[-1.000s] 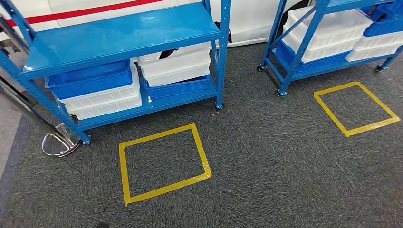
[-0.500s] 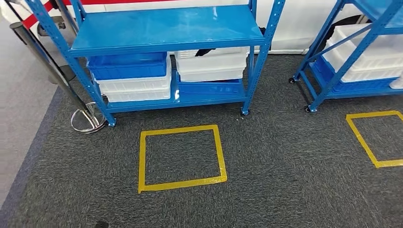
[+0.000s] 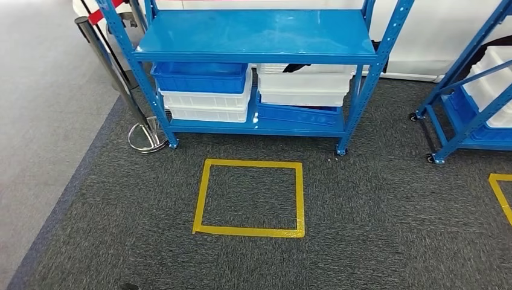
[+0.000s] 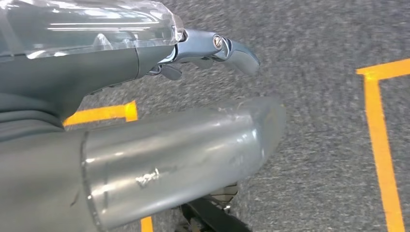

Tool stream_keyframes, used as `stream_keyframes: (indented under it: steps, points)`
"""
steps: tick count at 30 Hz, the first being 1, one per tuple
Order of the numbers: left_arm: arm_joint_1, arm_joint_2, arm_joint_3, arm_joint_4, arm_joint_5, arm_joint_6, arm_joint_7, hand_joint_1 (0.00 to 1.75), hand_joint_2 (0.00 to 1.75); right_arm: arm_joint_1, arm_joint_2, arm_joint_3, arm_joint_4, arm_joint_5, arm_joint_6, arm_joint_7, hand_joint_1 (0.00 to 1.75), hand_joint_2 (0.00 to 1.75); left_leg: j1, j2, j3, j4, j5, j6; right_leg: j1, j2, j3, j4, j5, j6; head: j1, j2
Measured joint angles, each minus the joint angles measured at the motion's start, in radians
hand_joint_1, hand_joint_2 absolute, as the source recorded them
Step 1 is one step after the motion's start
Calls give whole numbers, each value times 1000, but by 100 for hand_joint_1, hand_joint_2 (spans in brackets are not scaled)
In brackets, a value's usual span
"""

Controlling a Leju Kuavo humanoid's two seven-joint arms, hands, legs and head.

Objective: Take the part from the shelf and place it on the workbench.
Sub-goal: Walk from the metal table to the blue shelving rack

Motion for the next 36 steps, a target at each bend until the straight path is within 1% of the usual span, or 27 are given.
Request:
stream_keyframes:
  steps: [1,2,4,6,8,10,12,14,15,16,17,18,20,21,22,23,24,25,26,27,28,29,31,32,33,35,36]
  points:
    - [2,0,0,0,0,-4,-3,0,0,-1,0,-1,0,0,2,2,0,0,0,2,5,-5,13,1,2,-8,1,0,-3,1,0,0]
    - [4,0,0,0,1,-11,-6,0,0,-2,0,-2,0,-2,4,4,0,0,-1,4,31,-50,41,4,3,-14,3,0,-6,2,0,0]
    - [5,1,3,0,3,-31,-16,0,0,-6,1,-4,0,-7,10,5,0,0,-7,15,109,-190,93,20,6,-26,11,0,-16,9,0,0]
    - [5,1,8,0,4,-47,-26,0,0,-9,3,-7,0,-12,14,5,0,0,-16,25,155,-272,98,35,5,-35,21,-4,-24,21,2,0]
    - [7,1,13,0,4,-52,-30,0,0,-12,3,-9,0,-12,13,5,0,0,-17,21,166,-290,90,46,2,-37,32,1,-15,37,2,0]
    - [11,0,16,0,4,-53,-32,0,0,-13,2,-11,0,-12,11,6,0,0,-14,15,191,-306,91,61,-2,-19,30,32,-11,48,5,0]
    - [10,-2,17,0,3,-54,-33,0,0,-12,1,-14,0,-12,10,6,0,0,-12,12,218,-314,87,70,-5,11,-21,111,-38,55,11,0]
    - [8,-5,19,0,3,-55,-34,0,0,-9,0,-17,1,-12,11,6,0,0,-12,7,238,-314,72,73,-6,25,-111,220,-79,59,14,0]
    - [9,-6,19,0,3,-55,-34,0,0,-7,0,-18,1,-12,11,6,0,0,-11,3,248,-314,61,72,-7,27,-148,252,-96,61,14,0]
    - [11,-7,20,0,2,-55,-34,0,0,-3,-1,-18,1,-12,11,7,0,0,-11,-2,262,-314,49,70,-7,27,-171,255,-105,62,14,0]
    - [13,-8,21,0,2,-55,-34,0,0,1,-3,-19,1,-12,11,7,0,0,-9,-7,279,-314,35,67,-8,27,-180,227,-96,63,14,0]
    - [15,-10,21,0,2,-55,-34,0,0,6,-4,-19,1,-12,11,7,0,0,-8,-11,297,-315,19,64,-8,28,-178,176,-63,63,16,0]
    - [17,-12,22,1,2,-55,-34,0,0,14,-7,-21,1,-12,11,7,0,0,-8,-16,332,-314,-14,54,-5,29,-168,76,53,55,21,0]
    - [17,-13,23,2,2,-55,-33,0,0,14,-8,-22,1,-12,11,7,0,0,-9,-17,348,-319,-30,47,-2,29,-162,52,94,48,22,0]
    - [16,-13,23,2,2,-54,-33,0,0,13,-8,-23,1,-12,11,7,0,0,-10,-18,366,-324,-38,40,1,30,-153,43,110,38,22,0]
    - [12,-13,23,2,2,-54,-33,0,0,9,-9,-23,1,-12,11,7,0,0,-10,-19,375,-317,-33,32,3,31,-139,45,93,29,21,0]
    - [6,-13,23,2,2,-54,-33,0,0,6,-9,-23,1,-12,11,8,0,0,-9,-17,367,-281,-13,26,3,31,-121,40,81,20,20,0]
    - [0,-14,24,2,1,-54,-33,0,0,4,-9,-23,1,-12,11,8,0,0,-8,-14,340,-219,19,21,1,29,-101,33,67,12,18,0]
    - [-4,-14,24,3,1,-54,-33,0,0,2,-9,-24,1,-12,11,8,0,0,-7,-10,292,-139,47,15,0,28,-79,25,53,5,17,0]
    - [-4,-15,24,3,1,-54,-33,0,0,1,-9,-25,1,-12,11,8,0,0,-6,-5,236,-60,55,11,-2,27,-55,16,39,0,15,0]
    - [-3,-15,24,3,2,-54,-33,0,0,1,-9,-26,0,-12,11,8,0,0,-5,-1,183,-5,35,6,-2,28,-30,9,22,-3,13,0]
    - [0,-15,25,3,2,-54,-33,0,0,1,-9,-27,0,-12,11,8,0,0,-5,0,135,25,-10,4,-2,29,-4,2,5,-4,13,0]
    - [7,-15,26,3,2,-54,-33,0,0,4,-9,-28,0,-12,11,8,0,0,-5,2,63,19,-110,4,-2,32,53,-9,-32,-2,12,0]
    - [10,-15,27,3,1,-54,-33,0,0,5,-9,-28,0,-12,11,8,0,0,-5,2,37,-9,-130,6,-2,32,81,-13,-50,-1,11,0]
    - [14,-15,29,3,1,-53,-33,0,0,7,-9,-28,0,-12,11,8,0,0,-5,4,16,-53,-101,10,-2,33,109,-17,-70,1,11,0]
    - [26,-14,34,5,1,-52,-32,0,0,12,-8,-30,2,-12,11,7,0,0,-10,12,-19,-166,95,24,-1,35,154,-20,-112,7,10,0]
    - [32,-13,36,7,0,-51,-31,0,0,12,-8,-31,3,-12,11,7,0,0,-14,16,-26,-204,182,31,-1,37,173,-24,-133,13,11,0]
